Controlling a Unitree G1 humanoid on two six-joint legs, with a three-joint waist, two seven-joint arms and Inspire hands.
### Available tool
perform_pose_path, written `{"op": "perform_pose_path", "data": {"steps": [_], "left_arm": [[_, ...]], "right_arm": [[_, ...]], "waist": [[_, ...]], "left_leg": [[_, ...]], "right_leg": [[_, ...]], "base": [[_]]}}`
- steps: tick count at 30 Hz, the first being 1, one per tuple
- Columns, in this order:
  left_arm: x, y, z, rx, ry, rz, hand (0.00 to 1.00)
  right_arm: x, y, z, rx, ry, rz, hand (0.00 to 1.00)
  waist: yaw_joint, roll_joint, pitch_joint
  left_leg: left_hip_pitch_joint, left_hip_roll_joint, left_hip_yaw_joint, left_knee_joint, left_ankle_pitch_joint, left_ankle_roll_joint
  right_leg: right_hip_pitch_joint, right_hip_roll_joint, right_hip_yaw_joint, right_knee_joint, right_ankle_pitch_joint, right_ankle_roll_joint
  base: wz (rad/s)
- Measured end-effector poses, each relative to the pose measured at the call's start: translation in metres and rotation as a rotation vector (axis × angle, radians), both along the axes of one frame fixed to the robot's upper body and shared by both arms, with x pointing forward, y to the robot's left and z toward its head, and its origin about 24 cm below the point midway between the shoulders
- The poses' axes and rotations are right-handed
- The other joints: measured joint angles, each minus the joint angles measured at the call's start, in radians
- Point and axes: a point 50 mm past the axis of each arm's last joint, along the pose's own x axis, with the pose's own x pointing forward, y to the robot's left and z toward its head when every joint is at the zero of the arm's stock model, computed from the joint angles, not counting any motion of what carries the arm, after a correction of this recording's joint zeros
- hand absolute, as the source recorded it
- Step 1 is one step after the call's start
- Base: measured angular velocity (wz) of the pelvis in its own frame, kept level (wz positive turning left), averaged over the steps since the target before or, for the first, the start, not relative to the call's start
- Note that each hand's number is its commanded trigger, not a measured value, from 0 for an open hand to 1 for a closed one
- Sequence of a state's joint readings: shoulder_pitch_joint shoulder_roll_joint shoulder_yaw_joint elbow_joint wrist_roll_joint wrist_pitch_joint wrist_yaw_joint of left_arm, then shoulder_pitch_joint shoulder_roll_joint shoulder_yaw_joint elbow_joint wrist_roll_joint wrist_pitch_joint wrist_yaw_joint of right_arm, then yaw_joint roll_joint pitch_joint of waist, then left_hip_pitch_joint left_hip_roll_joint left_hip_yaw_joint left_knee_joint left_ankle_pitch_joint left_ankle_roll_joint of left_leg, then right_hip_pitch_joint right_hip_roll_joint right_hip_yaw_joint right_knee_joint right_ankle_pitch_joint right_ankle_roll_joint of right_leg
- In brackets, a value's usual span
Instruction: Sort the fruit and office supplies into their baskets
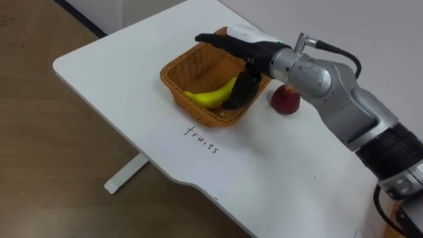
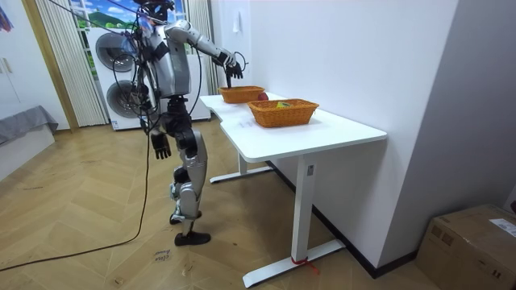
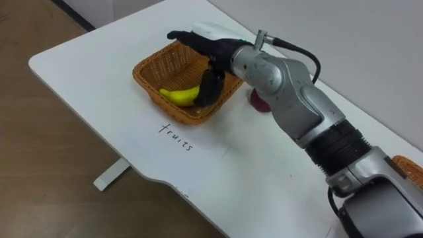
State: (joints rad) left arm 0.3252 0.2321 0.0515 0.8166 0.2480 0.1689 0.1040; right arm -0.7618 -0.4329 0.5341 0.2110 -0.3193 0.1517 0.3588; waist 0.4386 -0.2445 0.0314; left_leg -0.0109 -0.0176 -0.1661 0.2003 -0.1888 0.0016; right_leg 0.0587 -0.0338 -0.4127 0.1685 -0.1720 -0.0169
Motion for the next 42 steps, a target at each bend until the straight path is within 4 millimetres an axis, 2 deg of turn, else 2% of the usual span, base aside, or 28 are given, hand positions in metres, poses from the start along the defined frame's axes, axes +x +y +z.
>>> {"op": "perform_pose_path", "data": {"steps": [2,5,9,13,17,21,26,30,34,38,42], "left_arm": [[0.000,-0.002,-0.001,-0.004,-0.003,0.001,0.00],[0.001,-0.002,-0.001,-0.003,-0.005,-0.001,0.00],[0.005,-0.009,-0.002,-0.011,-0.015,-0.016,0.00],[0.015,-0.017,-0.003,-0.023,-0.039,-0.027,0.00],[0.037,-0.032,-0.005,-0.055,-0.087,-0.064,0.00],[0.056,-0.042,-0.003,-0.090,-0.160,-0.077,0.00],[0.069,-0.049,-0.001,-0.105,-0.212,-0.092,0.00],[0.070,-0.052,-0.001,-0.113,-0.221,-0.095,0.00],[0.069,-0.052,-0.001,-0.119,-0.222,-0.089,0.00],[0.068,-0.052,-0.001,-0.121,-0.222,-0.086,0.00],[0.068,-0.052,-0.001,-0.123,-0.223,-0.080,0.00]], "right_arm": [[-0.001,-0.002,0.006,0.030,-0.035,-0.011,0.00],[-0.002,-0.008,0.017,0.088,-0.107,-0.034,0.00],[-0.004,-0.025,0.016,0.172,-0.142,-0.116,0.00],[-0.005,-0.031,0.010,0.298,-0.175,-0.203,0.00],[-0.005,-0.028,0.007,0.404,-0.214,-0.250,0.00],[-0.006,-0.028,0.006,0.458,-0.234,-0.279,0.00],[-0.005,-0.034,0.010,0.519,-0.265,-0.316,0.00],[-0.003,-0.042,0.009,0.574,-0.270,-0.364,0.00],[-0.002,-0.045,0.008,0.621,-0.256,-0.381,0.00],[-0.001,-0.048,0.006,0.694,-0.217,-0.394,0.00],[-0.003,-0.052,-0.001,0.721,-0.188,-0.414,0.00]], "waist": [[-0.021,0.013,-0.0074],[-0.045,0.032,-0.0107],[-0.071,0.048,-0.0110],[-0.104,0.062,-0.0093],[-0.144,0.121,-0.0099],[-0.168,0.153,-0.0171],[-0.188,0.146,-0.0223],[-0.193,0.142,-0.0245],[-0.205,0.143,-0.0232],[-0.214,0.152,-0.0166],[-0.216,0.153,-0.0160]], "left_leg": [[0.005,0.000,0.002,0.000,0.000,0.000],[0.019,0.001,0.005,-0.003,0.000,0.000],[0.039,0.002,0.024,-0.006,0.000,0.000],[0.039,0.003,0.035,-0.003,0.000,0.001],[0.038,0.002,0.049,0.004,-0.001,0.004],[0.037,-0.004,0.063,-0.004,0.006,0.011],[0.039,-0.003,0.072,-0.007,0.008,0.013],[0.040,-0.004,0.080,-0.004,0.009,0.014],[0.039,-0.001,0.080,-0.004,0.009,0.014],[0.037,0.000,0.080,-0.004,0.007,0.017],[0.031,0.002,0.084,-0.006,0.006,0.016]], "right_leg": [[0.004,-0.003,0.003,0.001,0.000,0.000],[0.015,-0.005,0.019,0.002,0.000,0.000],[0.032,-0.006,0.032,0.003,0.000,0.000],[0.033,-0.005,0.049,0.004,0.000,0.000],[0.025,-0.010,0.053,0.019,0.002,-0.002],[0.012,-0.018,0.055,0.023,0.001,-0.002],[-0.002,-0.016,0.053,0.031,0.001,-0.001],[-0.003,-0.024,0.052,0.035,0.001,-0.001],[-0.003,-0.027,0.051,0.035,0.000,0.002],[-0.003,-0.021,0.048,0.035,0.000,0.002],[-0.006,-0.020,0.053,0.034,0.000,0.002]], "base": [[0.00],[-0.06],[-0.10],[-0.10],[-0.06],[-0.09],[-0.05],[-0.04],[0.01],[0.00],[-0.02]]}}
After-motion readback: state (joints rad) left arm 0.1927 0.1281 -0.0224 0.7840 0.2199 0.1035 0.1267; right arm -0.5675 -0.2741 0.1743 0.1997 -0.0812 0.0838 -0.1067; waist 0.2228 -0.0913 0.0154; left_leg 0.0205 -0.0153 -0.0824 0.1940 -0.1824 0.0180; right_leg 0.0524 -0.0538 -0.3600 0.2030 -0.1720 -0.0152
